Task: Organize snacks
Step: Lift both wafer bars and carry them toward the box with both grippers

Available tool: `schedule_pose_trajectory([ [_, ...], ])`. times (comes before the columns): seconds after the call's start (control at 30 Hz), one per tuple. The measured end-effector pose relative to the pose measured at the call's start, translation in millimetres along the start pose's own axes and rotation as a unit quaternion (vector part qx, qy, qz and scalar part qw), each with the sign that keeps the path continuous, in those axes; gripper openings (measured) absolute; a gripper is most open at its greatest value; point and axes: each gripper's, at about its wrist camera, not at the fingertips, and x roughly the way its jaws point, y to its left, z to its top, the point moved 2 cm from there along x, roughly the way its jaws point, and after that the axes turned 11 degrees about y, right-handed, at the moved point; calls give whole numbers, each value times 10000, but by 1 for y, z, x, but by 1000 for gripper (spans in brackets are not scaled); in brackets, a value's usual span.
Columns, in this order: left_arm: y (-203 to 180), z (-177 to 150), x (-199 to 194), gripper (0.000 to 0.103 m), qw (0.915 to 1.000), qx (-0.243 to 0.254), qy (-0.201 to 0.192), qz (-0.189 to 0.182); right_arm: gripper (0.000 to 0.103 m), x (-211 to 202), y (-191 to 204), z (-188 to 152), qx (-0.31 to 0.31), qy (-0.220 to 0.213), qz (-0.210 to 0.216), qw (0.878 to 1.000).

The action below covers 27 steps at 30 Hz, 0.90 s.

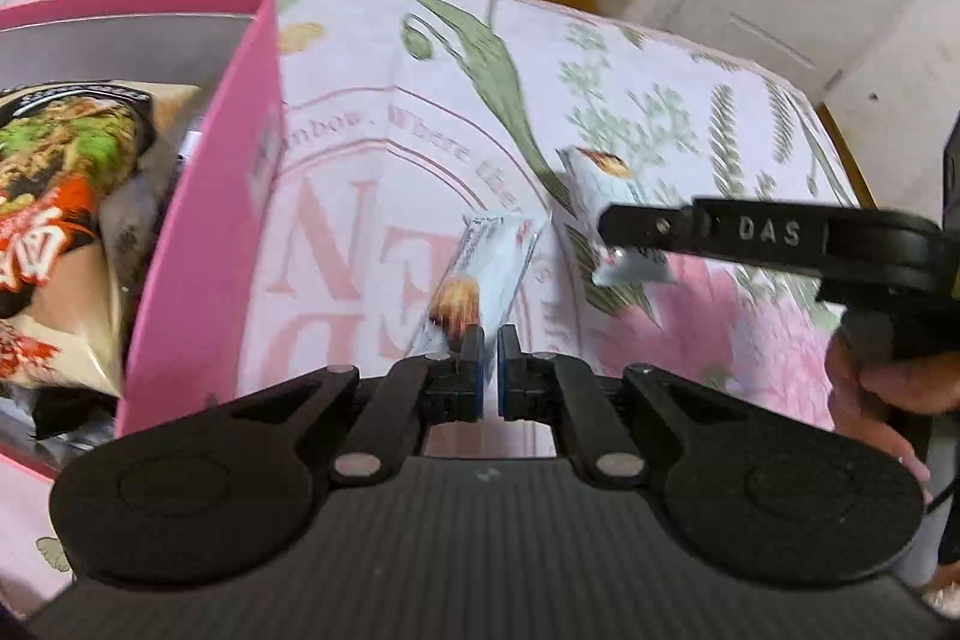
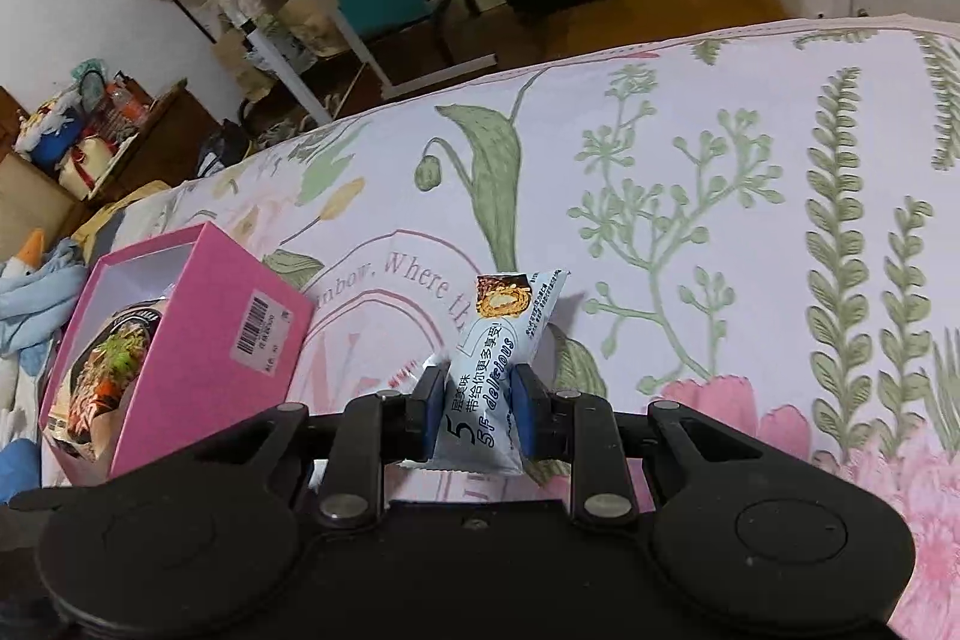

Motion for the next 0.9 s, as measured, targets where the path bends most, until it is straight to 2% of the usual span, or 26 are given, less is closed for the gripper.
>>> schedule_pose_trajectory([
  [0.13,-7,-3,4,3,9999,129,32,-48,29,-4,-2,-7,99,-12,49,9999],
  [0.23,-12,-3,0,6,9996,202,-143,-124,29,-6,-5,-13,180,-8,52,9998],
  [0.33,-16,-3,-3,17,9982,402,-434,32,29,-7,-9,-16,218,16,6,9998],
  [0.43,-17,-1,7,35,9972,605,-421,80,29,-8,-10,-16,219,27,-39,9998],
  [0.5,-18,1,15,53,9965,703,-402,206,29,-8,-10,-18,220,53,-13,9997],
  [0.53,-18,2,20,55,9960,755,-404,243,29,-7,-10,-19,208,75,-23,9998],
  [0.63,-17,6,38,55,9946,813,-372,525,29,-4,-9,-23,144,126,-151,9997],
  [0.73,-11,8,54,52,9954,706,-198,609,29,-3,-9,-30,132,141,-214,9996],
  [0.8,-7,7,59,31,9963,597,-87,616,29,-5,-11,-36,138,123,-238,9995],
  [0.9,-7,3,49,27,9976,547,65,418,29,-11,-14,-45,202,94,-232,9995],
])
